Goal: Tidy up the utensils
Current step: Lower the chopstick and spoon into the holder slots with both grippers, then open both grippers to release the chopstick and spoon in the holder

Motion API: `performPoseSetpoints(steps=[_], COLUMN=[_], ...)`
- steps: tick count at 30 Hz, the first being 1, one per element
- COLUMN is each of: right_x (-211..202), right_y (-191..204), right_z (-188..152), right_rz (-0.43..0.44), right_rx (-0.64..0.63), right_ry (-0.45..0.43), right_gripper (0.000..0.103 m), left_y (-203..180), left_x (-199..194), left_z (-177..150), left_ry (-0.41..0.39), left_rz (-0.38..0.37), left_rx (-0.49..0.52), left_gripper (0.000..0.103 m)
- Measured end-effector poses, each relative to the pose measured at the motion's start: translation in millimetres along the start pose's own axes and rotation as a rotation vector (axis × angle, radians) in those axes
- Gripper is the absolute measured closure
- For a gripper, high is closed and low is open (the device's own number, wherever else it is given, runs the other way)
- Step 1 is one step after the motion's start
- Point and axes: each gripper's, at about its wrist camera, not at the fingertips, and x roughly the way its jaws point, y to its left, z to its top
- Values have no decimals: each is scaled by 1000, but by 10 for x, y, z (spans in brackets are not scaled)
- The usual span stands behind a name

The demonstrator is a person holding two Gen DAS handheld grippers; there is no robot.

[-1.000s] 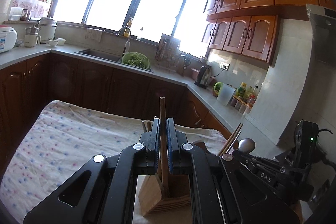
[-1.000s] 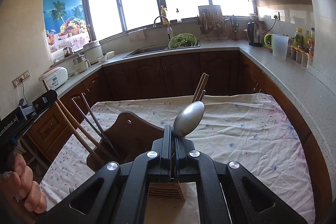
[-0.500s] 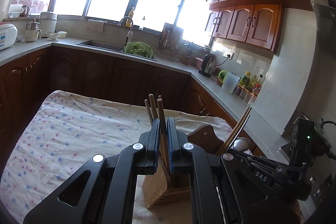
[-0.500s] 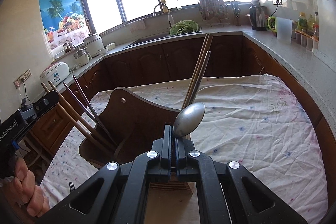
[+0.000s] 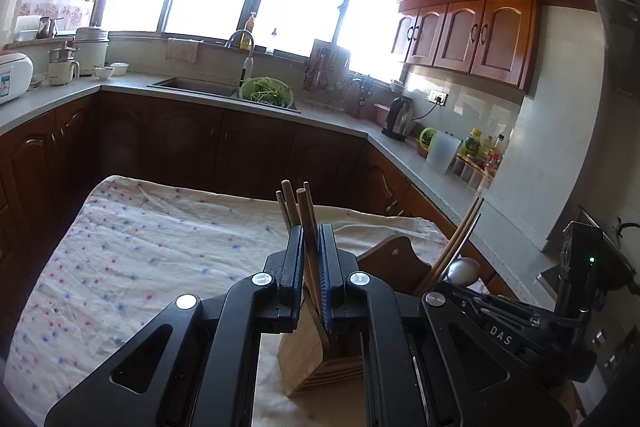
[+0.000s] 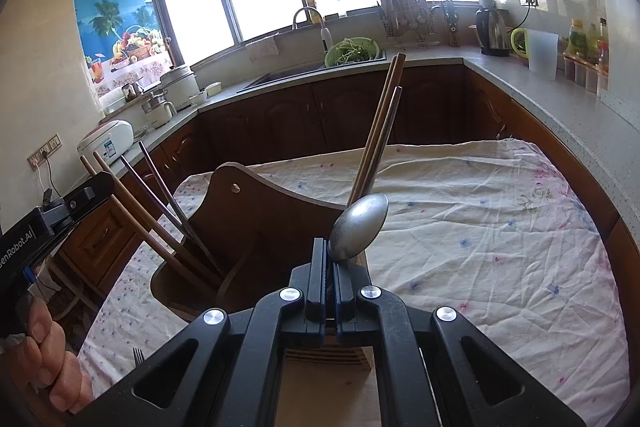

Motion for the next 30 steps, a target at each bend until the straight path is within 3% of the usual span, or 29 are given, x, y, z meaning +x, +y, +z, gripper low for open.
performPoseSetpoints(steps=[21,27,30], right_x=[-61,-138,-169], right_y=[1,-22,-43], right_z=[-2,-14,-20], right_rz=[11,-13,-24], right_rx=[11,19,22], right_ry=[-9,-28,-37], right_gripper=[95,79,64], left_y=[-14,-18,-30], left_x=[-1,-14,-32], left_z=[-37,-82,-105], left_ry=[40,51,52], left_rz=[7,7,10], left_rx=[2,-5,-1], left_gripper=[94,81,73])
